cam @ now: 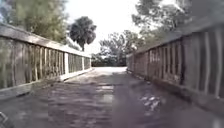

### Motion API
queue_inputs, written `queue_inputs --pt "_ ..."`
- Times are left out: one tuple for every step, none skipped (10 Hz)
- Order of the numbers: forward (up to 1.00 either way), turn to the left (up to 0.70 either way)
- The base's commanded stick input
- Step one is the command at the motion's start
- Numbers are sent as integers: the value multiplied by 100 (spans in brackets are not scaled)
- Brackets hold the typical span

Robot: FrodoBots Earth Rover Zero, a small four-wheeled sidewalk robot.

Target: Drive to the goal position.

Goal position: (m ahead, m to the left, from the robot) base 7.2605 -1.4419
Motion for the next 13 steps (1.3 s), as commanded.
queue_inputs --pt "70 0" --pt "70 0" --pt "70 0" --pt "70 0" --pt "70 0" --pt "70 0" --pt "70 0" --pt "70 0" --pt "70 0" --pt "70 0" --pt "70 0" --pt "70 0" --pt "70 0"
